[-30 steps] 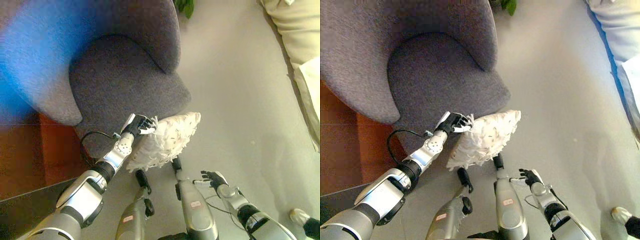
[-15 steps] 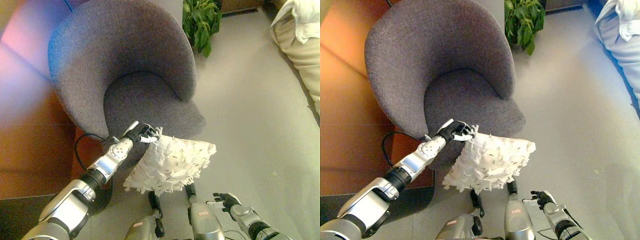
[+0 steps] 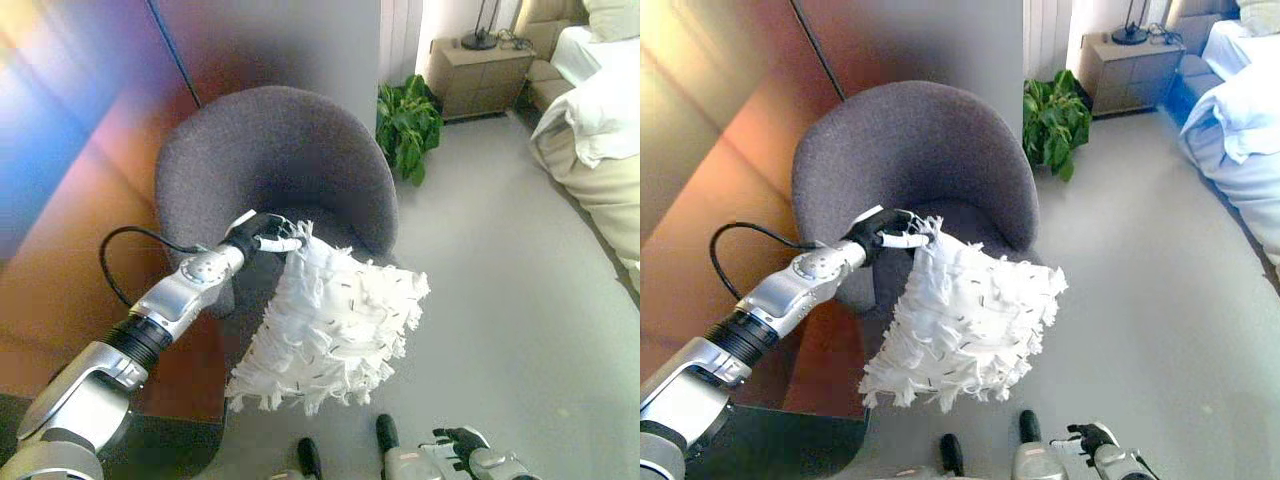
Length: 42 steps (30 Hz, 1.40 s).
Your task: Pick up the pillow and put it on the sofa.
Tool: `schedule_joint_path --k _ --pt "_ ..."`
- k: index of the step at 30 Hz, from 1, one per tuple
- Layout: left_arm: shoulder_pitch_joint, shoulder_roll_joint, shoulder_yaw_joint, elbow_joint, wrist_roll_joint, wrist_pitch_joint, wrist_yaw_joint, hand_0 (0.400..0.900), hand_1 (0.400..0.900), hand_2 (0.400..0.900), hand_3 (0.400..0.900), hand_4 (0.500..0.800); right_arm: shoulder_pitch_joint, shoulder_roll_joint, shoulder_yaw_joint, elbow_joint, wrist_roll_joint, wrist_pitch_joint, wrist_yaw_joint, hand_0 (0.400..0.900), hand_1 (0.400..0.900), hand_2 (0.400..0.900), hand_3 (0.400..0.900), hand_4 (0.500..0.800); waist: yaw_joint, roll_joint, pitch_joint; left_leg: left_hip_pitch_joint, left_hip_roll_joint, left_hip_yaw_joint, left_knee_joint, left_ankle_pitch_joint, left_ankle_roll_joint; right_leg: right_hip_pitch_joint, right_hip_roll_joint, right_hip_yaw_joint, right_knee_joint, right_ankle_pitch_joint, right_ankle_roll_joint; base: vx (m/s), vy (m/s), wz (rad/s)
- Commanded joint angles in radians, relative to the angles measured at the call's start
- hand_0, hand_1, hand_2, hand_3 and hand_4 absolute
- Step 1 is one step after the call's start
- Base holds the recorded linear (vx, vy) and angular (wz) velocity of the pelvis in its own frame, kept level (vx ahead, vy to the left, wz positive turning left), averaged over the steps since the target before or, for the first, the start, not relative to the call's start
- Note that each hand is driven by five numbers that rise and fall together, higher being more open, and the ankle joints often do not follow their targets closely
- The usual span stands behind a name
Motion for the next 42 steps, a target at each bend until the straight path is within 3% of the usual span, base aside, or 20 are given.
schedule_joint_path --k 1,5,7,11,12,13,20,27,42 --pt "-0.244 0.081 0.243 0.125 -0.146 -0.129 0.121 0.400 0.400 0.400 0.400 0.500 0.080 0.002 0.020 0.064 -0.049 0.007 0.016 0.900 0.900 0.900 0.900 0.800 0.033 -0.019 -0.150 0.006 -0.020 -0.054 0.069 -0.123 -0.020 0.041 -0.034 -0.011 0.094 -0.167 0.067 0.05 -0.004 0.03" --pt "-0.235 0.103 0.316 0.275 -0.184 -0.121 0.186 0.400 0.400 0.400 0.400 0.500 0.103 0.002 0.002 0.083 -0.062 0.001 0.019 0.900 0.900 0.900 0.900 0.800 0.029 -0.014 -0.164 0.014 -0.020 -0.053 0.057 -0.120 -0.019 0.051 -0.027 -0.012 0.084 -0.168 0.067 0.05 -0.002 0.01" --pt "-0.242 0.132 0.326 0.374 -0.127 -0.122 0.171 0.400 0.400 0.400 0.400 0.500 0.113 0.002 -0.003 0.092 -0.062 -0.001 0.014 0.900 0.900 0.900 0.900 0.800 0.025 -0.011 -0.170 0.014 -0.018 -0.048 0.055 -0.117 -0.018 0.052 -0.024 -0.014 0.083 -0.167 0.067 0.06 -0.004 0.00" --pt "-0.291 0.184 0.296 0.510 -0.122 -0.070 0.142 0.400 0.400 0.400 0.400 0.500 0.123 -0.008 -0.007 0.102 -0.070 -0.003 0.020 0.900 0.900 0.900 0.900 0.800 0.013 -0.011 -0.180 0.014 -0.015 -0.036 0.051 -0.114 -0.018 0.052 -0.018 -0.008 0.076 -0.165 0.070 0.07 -0.006 -0.01" --pt "-0.303 0.191 0.289 0.530 -0.113 -0.061 0.144 0.624 0.624 0.624 0.624 0.634 0.125 -0.010 -0.008 0.104 -0.072 -0.007 0.021 0.900 0.900 0.900 0.900 0.800 0.010 -0.011 -0.180 0.014 -0.015 -0.033 0.053 -0.115 -0.018 0.051 -0.017 -0.007 0.077 -0.165 0.071 0.06 -0.007 -0.03" --pt "-0.313 0.195 0.283 0.551 -0.101 -0.060 0.147 0.900 0.900 0.900 0.900 0.800 0.127 -0.012 -0.010 0.105 -0.074 -0.011 0.023 0.900 0.900 0.900 0.900 0.800 0.006 -0.012 -0.180 0.014 -0.015 -0.030 0.053 -0.116 -0.017 0.050 -0.016 -0.005 0.077 -0.165 0.072 0.06 -0.012 -0.02" --pt "-0.348 0.184 0.263 0.580 -0.042 -0.077 0.157 0.900 0.900 0.900 0.900 0.800 0.140 -0.012 -0.003 0.100 -0.072 -0.026 0.027 0.900 0.900 0.900 0.900 0.800 -0.005 -0.018 -0.172 0.011 -0.016 -0.018 0.052 -0.120 -0.013 0.042 -0.014 0.002 0.081 -0.167 0.074 0.03 -0.005 -0.01" --pt "-0.343 0.165 0.270 0.548 -0.060 -0.078 0.191 0.900 0.900 0.900 0.900 0.800 0.138 -0.008 0.000 0.100 -0.076 -0.030 0.031 0.900 0.900 0.900 0.900 0.800 -0.006 -0.018 -0.167 0.013 -0.019 -0.016 0.058 -0.130 -0.008 0.040 -0.016 0.006 0.085 -0.171 0.075 0.00 0.000 0.00" --pt "-0.294 0.118 0.298 0.467 -0.139 -0.078 0.144 0.900 0.900 0.900 0.900 0.800 0.124 -0.007 -0.002 0.112 -0.092 -0.040 0.029 0.900 0.900 0.900 0.900 0.800 0.009 -0.015 -0.168 0.016 -0.022 -0.025 0.057 -0.133 -0.009 0.045 -0.019 -0.005 0.086 -0.179 0.074 0.00 0.000 0.00"
